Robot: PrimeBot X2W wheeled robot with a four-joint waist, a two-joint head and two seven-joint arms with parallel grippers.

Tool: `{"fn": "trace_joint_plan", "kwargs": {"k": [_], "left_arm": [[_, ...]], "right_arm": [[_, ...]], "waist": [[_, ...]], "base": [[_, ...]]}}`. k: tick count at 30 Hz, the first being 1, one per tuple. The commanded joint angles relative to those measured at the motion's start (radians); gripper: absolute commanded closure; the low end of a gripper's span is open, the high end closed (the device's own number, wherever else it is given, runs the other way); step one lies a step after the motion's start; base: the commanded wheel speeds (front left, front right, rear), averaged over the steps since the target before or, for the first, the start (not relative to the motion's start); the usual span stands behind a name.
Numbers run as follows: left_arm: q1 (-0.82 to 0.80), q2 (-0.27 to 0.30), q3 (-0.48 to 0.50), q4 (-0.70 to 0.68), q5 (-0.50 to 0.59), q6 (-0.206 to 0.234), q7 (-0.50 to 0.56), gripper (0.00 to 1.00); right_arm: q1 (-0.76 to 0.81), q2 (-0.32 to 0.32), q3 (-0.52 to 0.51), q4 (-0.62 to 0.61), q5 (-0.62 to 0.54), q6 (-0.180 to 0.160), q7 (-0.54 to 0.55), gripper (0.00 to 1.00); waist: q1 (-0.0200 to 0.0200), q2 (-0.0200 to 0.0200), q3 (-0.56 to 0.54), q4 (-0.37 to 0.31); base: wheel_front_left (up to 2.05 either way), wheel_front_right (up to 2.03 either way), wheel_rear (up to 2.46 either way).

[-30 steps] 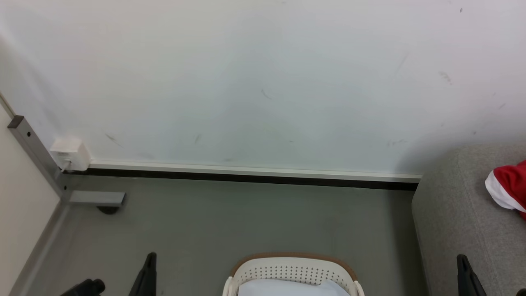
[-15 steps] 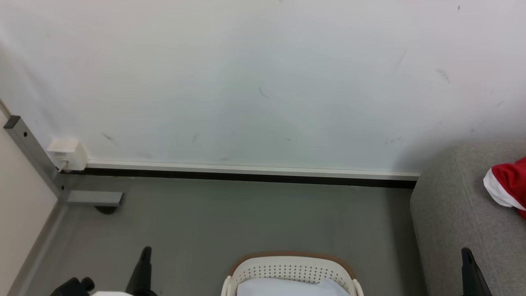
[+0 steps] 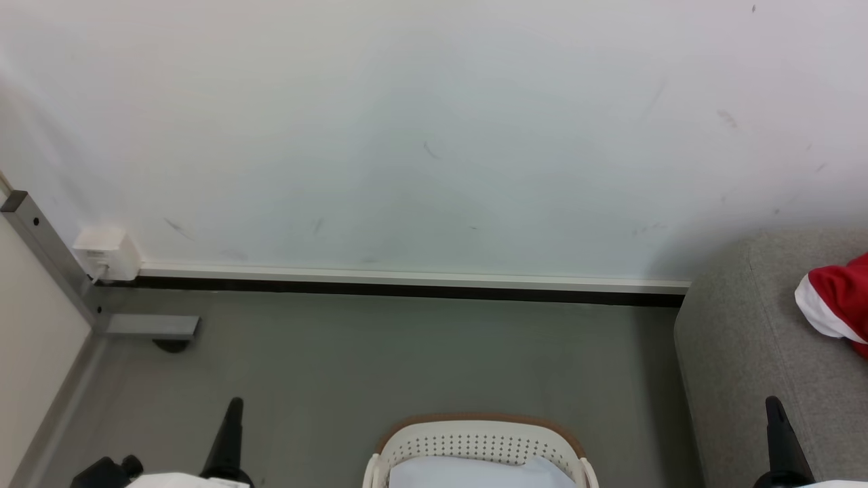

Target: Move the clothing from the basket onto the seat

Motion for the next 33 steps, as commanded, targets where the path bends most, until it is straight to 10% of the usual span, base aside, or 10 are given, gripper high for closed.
{"fn": "trace_joint_plan", "kwargs": {"k": [1,33], "left_arm": [[-0.023,0.002,0.010,-0.013,-0.036,-0.008,0.007,1.00],[-0.044,-0.013,0.066,-0.029,-0.328,-0.023,0.089,1.00]], "right_arm": [[-0.023,-0.002,-0.005,-0.006,0.033,-0.001,0.008,1.00],[-0.069,0.000,-0.029,0.001,0.344,-0.002,0.090,1.00]], "waist": [[0.0000,0.0000,0.001,-0.001],[0.0000,0.0000,0.012,-0.015]], "base": [[0.00,0.00,0.00],[0.00,0.00,0.00]]}}
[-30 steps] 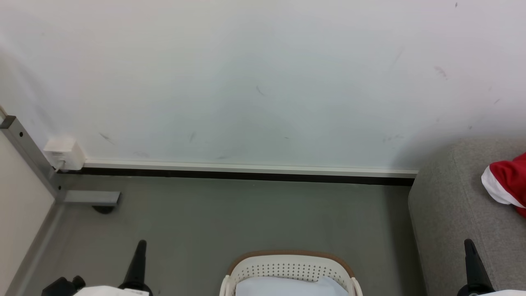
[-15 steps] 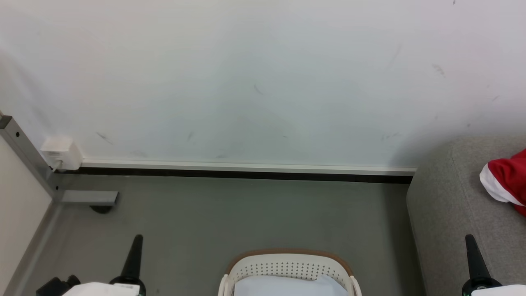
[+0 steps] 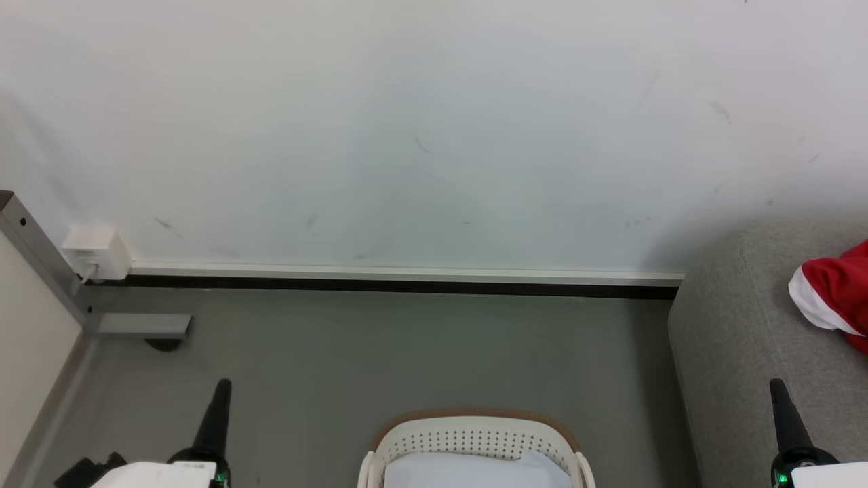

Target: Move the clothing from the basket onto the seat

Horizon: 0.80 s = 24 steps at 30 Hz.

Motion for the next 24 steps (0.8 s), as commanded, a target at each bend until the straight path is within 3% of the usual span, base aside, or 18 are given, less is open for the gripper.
{"fn": "trace_joint_plan", "kwargs": {"k": [1,24], "left_arm": [[-0.018,0.000,0.010,-0.009,-0.033,-0.007,0.007,1.00],[-0.028,-0.008,0.039,-0.017,-0.187,-0.015,0.052,1.00]], "right_arm": [[-0.020,-0.002,-0.005,-0.002,0.031,-0.002,0.008,1.00],[-0.044,0.000,-0.018,0.003,0.201,-0.002,0.052,1.00]], "waist": [[0.0000,0.0000,0.001,-0.001],[-0.0001,0.0000,0.009,-0.011]], "base": [[0.00,0.00,0.00],[0.00,0.00,0.00]]}}
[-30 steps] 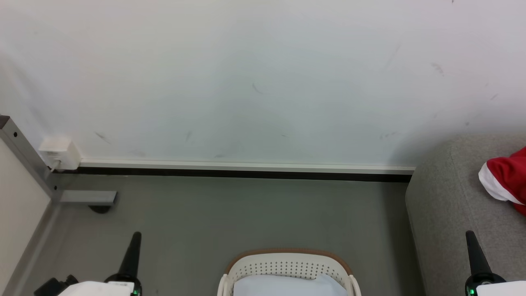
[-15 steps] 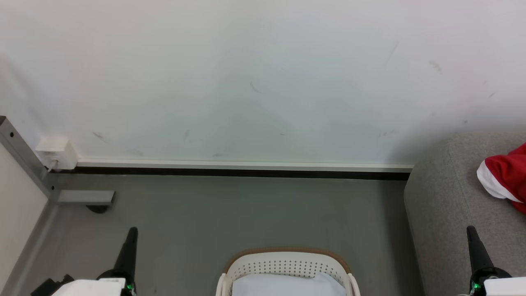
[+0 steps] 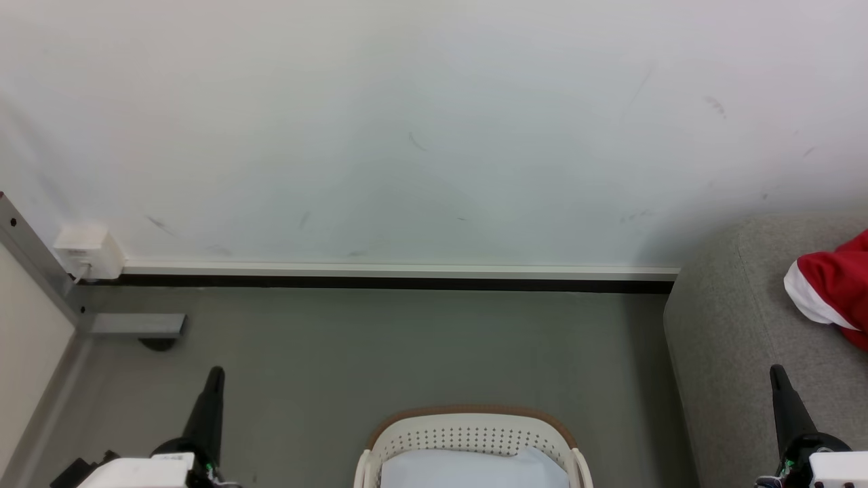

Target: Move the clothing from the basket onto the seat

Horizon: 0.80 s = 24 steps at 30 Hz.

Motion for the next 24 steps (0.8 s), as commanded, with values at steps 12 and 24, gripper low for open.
{"fn": "trace_joint_plan", "kwargs": {"k": [12,24], "left_arm": [[-0.015,-0.002,0.020,-0.008,-0.089,-0.010,0.024,1.00],[-0.015,-0.002,0.020,-0.008,-0.093,-0.010,0.026,1.00]], "right_arm": [[-0.026,0.000,-0.011,0.004,0.096,-0.002,0.025,1.00],[-0.027,0.000,-0.011,0.004,0.097,-0.002,0.027,1.00]], "waist": [[0.0000,0.0000,0.004,-0.005],[0.0000,0.0000,0.005,-0.006]], "base": [[0.00,0.00,0.00],[0.00,0.00,0.00]]}}
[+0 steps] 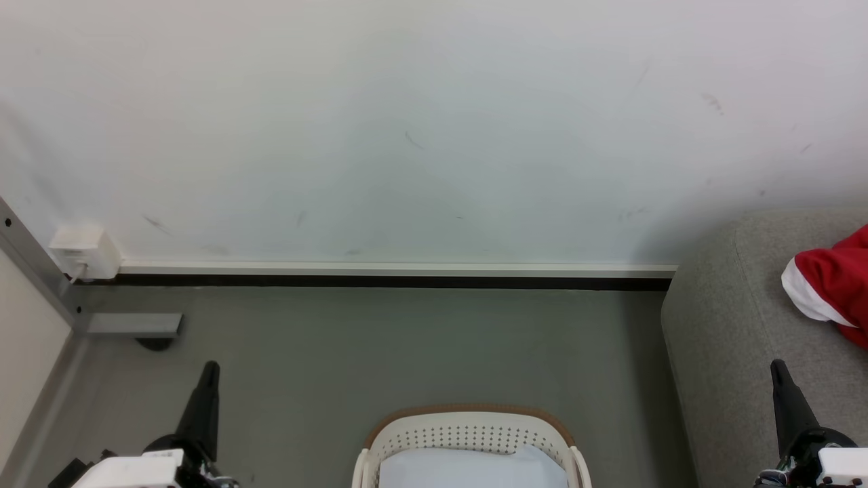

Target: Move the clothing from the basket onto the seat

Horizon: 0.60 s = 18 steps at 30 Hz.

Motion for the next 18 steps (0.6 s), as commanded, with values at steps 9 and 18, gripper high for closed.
{"fn": "trace_joint_plan", "kwargs": {"k": [9,18], "left_arm": [[-0.007,0.002,0.003,-0.003,-0.013,-0.007,0.004,1.00],[-0.007,0.002,0.003,-0.003,-0.013,-0.007,0.004,1.00]], "right_arm": [[-0.013,0.000,-0.004,0.003,0.001,-0.002,0.003,1.00],[-0.013,0.000,-0.004,0.003,0.001,-0.002,0.003,1.00]], "waist": [[0.0000,-0.0001,0.000,0.000],[0.0000,-0.0001,0.000,0.000]], "base": [[0.00,0.00,0.00],[0.00,0.00,0.00]]}}
